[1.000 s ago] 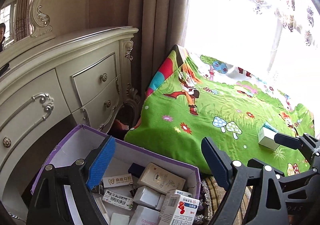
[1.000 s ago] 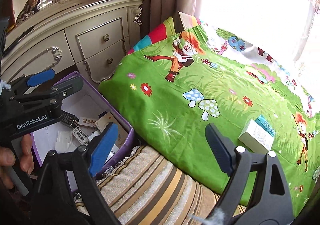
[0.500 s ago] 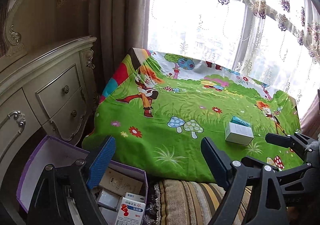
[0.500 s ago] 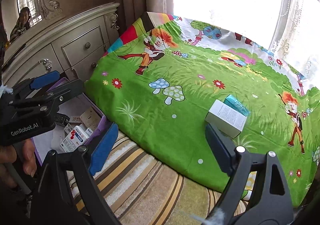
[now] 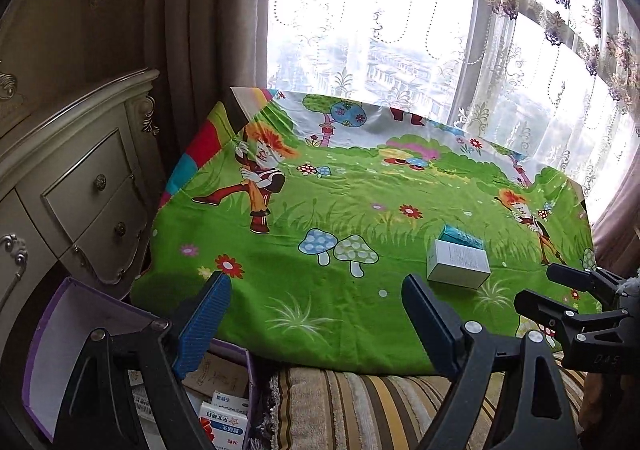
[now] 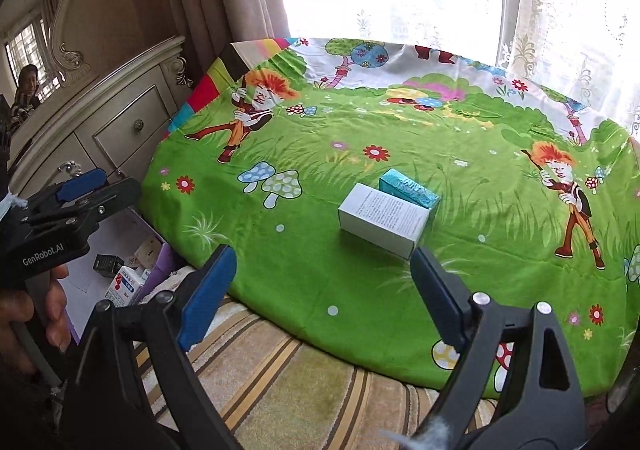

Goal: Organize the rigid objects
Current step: 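Move both grippers back over the white box and teal box on the bed, then grasp the white text-printed box with the left gripper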

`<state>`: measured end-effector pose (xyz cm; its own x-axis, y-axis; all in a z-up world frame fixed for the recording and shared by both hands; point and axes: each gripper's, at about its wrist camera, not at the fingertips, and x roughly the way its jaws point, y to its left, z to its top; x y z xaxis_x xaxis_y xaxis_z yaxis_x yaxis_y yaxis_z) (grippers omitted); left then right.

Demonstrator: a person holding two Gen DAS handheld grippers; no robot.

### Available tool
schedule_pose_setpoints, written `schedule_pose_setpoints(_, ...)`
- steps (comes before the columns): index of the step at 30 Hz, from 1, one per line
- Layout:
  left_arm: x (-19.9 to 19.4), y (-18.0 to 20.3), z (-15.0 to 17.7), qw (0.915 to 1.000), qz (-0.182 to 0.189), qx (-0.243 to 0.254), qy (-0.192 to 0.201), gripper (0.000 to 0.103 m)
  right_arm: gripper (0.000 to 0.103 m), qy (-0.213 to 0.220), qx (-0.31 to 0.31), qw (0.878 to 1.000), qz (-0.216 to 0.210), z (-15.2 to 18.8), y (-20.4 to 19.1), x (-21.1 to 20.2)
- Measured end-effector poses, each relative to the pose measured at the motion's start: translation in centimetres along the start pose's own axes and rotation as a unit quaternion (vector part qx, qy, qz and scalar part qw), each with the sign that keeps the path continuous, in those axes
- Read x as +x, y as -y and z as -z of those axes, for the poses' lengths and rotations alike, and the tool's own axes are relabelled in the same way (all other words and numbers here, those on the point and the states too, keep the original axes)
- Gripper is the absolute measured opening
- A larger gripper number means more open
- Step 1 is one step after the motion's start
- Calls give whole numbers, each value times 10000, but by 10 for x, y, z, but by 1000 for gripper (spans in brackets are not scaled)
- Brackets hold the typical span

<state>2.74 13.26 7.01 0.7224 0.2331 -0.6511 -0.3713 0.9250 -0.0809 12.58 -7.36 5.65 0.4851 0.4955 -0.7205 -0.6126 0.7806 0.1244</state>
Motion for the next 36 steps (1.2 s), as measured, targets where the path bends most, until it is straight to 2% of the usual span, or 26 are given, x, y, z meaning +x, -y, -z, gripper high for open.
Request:
schedule_pose_setpoints(9, 24, 32, -6, 9987, 398, 189, -258, 89, 91, -302, 548, 9966, 545, 8, 60, 8)
schedule_pose_setpoints(13, 41, 57, -11, 9951, 829, 265, -470, 89, 91, -391, 865, 9922, 805, 10, 85, 11)
schedule_pose_setpoints(15, 52, 73, -11, 9929, 949, 323, -641, 91, 91, -442, 1028, 9888, 985, 13, 97, 13)
schedule_pose_setpoints(18, 68, 98, -10, 9888, 1095, 514, -875, 103, 91, -599, 1255, 9831, 1191, 18, 113, 19)
schedule_pose_setpoints(30, 131, 164, -15, 9773, 1101, 1115, -1427, 103, 90, -787, 1534, 9734, 1509, 28, 131, 31)
schedule_pose_setpoints(36, 157, 180, -14, 9758, 841, 1286, -1554, 103, 90, -804, 1623, 9722, 1485, 31, 135, 33)
